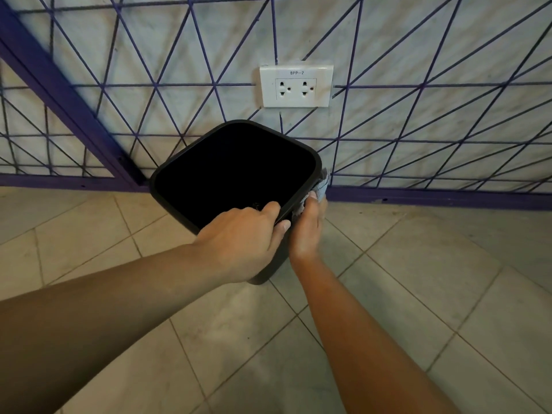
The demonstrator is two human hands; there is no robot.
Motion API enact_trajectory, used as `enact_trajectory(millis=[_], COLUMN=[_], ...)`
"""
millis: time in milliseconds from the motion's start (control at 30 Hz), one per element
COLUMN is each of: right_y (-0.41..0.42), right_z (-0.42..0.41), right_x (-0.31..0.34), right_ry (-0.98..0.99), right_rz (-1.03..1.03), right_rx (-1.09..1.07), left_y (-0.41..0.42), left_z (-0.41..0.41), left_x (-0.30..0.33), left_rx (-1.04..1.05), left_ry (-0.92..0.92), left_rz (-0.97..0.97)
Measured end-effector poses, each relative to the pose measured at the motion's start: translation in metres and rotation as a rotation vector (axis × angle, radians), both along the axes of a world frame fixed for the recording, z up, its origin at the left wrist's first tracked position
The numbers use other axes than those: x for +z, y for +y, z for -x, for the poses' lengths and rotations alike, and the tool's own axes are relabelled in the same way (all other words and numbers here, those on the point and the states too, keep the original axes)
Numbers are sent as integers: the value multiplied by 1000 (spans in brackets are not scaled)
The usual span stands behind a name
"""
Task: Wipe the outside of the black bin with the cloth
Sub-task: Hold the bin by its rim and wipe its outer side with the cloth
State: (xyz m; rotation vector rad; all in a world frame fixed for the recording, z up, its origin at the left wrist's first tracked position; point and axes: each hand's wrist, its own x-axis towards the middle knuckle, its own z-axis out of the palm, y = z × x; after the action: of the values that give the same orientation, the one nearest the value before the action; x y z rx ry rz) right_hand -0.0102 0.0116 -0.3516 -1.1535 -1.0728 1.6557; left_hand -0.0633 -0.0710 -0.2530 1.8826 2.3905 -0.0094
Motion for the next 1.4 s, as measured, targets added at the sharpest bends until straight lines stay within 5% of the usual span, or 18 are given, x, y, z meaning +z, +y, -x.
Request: enact_trajectory(millis=[267, 433, 633, 767, 1400], right_y=[5, -50, -3, -46, -30], right_z=[9, 5, 4, 3, 4], right_x=[9, 8, 3, 1, -42], right_ry=[109, 161, 148, 123, 116], right_rz=[60, -62, 25, -105, -70], right_rx=[-108, 9, -50, -24, 119], left_y=[0, 0, 0, 0, 0], left_z=[18, 18, 20, 21, 24], left_x=[4, 4, 2, 2, 2], left_rx=[-120, -121, -139, -149, -203], left_ry=[-123, -178, -148, -176, -152], left_rz=[36, 39, 0, 5, -57])
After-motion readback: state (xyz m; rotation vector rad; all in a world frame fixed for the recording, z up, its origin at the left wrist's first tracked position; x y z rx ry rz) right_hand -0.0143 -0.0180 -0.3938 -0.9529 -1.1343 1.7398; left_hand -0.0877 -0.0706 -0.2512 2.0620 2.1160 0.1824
